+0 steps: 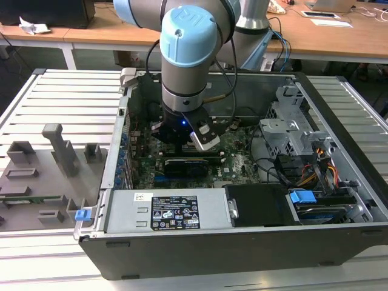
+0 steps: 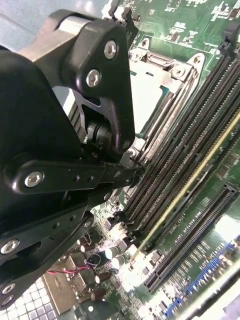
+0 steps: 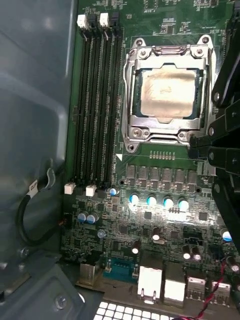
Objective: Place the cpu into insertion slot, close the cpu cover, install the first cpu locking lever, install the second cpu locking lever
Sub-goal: 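Install the second cpu locking lever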
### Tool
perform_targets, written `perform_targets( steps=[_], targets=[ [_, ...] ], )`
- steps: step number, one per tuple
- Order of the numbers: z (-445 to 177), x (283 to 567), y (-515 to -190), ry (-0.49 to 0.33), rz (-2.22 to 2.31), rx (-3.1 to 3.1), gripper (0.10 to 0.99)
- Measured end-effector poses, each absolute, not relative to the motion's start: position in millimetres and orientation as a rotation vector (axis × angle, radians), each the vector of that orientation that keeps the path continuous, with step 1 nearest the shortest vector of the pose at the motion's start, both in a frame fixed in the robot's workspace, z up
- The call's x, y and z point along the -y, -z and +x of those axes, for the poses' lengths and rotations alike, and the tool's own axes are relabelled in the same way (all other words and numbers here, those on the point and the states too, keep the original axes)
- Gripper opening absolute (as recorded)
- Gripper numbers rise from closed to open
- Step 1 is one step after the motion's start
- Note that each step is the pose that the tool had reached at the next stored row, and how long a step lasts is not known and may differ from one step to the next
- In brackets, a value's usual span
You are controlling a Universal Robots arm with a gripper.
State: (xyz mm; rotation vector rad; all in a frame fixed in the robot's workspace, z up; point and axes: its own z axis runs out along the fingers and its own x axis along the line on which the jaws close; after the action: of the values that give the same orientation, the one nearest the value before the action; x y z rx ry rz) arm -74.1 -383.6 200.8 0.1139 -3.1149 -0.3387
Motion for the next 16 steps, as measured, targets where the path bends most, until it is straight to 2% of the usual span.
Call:
perform_targets(
  steps=[16],
  targets=[
    [-78.3, 381.4, -207.8, 0.359, 0.114, 3.113, 0.106]
  ],
)
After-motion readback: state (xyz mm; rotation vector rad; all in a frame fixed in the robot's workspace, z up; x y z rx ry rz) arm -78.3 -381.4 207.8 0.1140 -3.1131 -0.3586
